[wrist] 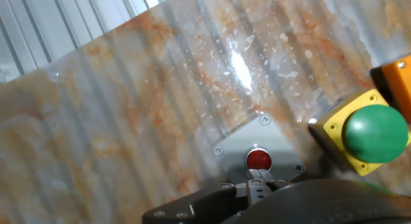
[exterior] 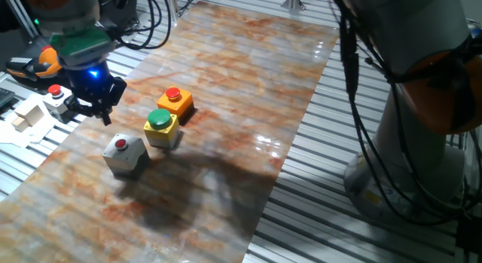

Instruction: Press three buttons from left to right in sequence

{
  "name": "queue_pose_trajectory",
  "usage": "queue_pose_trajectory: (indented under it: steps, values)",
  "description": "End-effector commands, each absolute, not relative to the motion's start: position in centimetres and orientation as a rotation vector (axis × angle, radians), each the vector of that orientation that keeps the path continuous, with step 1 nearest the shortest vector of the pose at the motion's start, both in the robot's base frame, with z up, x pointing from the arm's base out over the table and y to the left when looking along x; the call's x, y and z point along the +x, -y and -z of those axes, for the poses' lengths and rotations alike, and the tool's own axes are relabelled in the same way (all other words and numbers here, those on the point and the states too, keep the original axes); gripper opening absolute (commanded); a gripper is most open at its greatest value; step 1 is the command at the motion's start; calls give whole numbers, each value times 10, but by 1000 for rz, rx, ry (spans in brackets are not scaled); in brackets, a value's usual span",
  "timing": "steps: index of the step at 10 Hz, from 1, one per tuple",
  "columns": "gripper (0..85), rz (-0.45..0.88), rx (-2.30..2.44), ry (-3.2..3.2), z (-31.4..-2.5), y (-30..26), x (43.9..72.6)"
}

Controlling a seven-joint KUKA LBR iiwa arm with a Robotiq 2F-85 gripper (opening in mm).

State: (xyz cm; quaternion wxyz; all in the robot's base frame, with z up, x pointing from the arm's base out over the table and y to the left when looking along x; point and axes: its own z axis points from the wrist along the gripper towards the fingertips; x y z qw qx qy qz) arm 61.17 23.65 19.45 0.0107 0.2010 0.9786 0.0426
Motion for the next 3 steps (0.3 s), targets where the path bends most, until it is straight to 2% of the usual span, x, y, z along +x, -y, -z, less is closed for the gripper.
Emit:
queue_pose_trajectory:
  steps: [1, 3]
  values:
    - [0, -126, 630, -3059, -194, -238, 612]
    - [0, -94, 636, -3065, -192, -242, 610]
